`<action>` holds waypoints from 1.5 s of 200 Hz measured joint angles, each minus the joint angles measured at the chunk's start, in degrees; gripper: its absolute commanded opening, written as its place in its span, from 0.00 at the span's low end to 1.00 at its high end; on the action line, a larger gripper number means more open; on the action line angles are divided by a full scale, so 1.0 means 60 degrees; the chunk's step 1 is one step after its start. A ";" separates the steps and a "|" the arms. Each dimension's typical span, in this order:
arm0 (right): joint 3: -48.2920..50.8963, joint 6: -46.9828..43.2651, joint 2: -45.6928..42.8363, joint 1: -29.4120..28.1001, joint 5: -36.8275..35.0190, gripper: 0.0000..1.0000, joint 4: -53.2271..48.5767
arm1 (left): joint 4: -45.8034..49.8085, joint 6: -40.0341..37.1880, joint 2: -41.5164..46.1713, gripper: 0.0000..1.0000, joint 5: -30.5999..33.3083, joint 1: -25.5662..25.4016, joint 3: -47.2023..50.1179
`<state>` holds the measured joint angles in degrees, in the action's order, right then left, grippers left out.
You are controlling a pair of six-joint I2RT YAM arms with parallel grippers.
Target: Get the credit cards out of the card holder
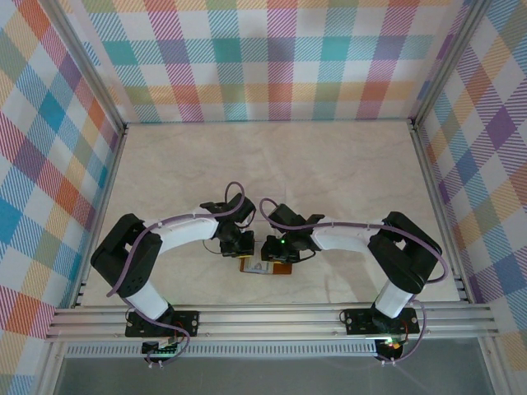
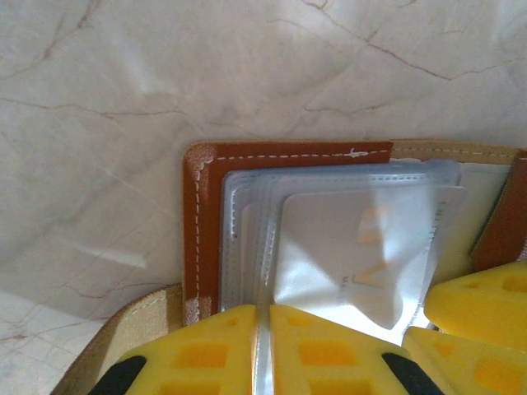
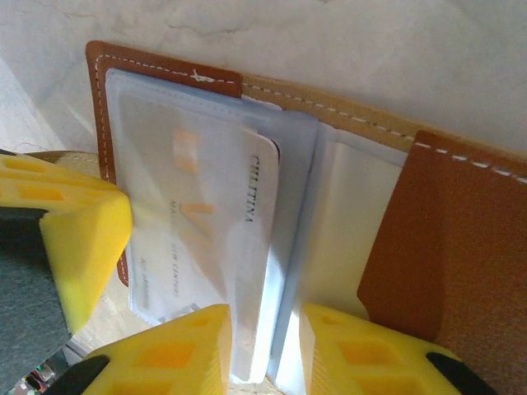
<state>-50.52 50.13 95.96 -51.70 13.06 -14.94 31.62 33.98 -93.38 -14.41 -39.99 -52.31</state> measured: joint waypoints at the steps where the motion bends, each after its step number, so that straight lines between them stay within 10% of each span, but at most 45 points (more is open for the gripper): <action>1: 0.0000 0.0000 0.0000 0.0000 0.0000 0.29 -0.0004 | 0.0000 0.0000 0.0000 0.14 0.0000 0.0000 0.0000; 300: 0.2069 0.1191 -0.0215 0.0688 0.1705 0.20 0.4441 | 0.0095 -0.0062 -0.0051 0.14 0.0102 0.0000 -0.0040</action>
<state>-38.11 57.28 94.67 -47.57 23.29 11.70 32.18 33.61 -93.69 -13.80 -39.99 -52.56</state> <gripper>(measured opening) 0.205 0.142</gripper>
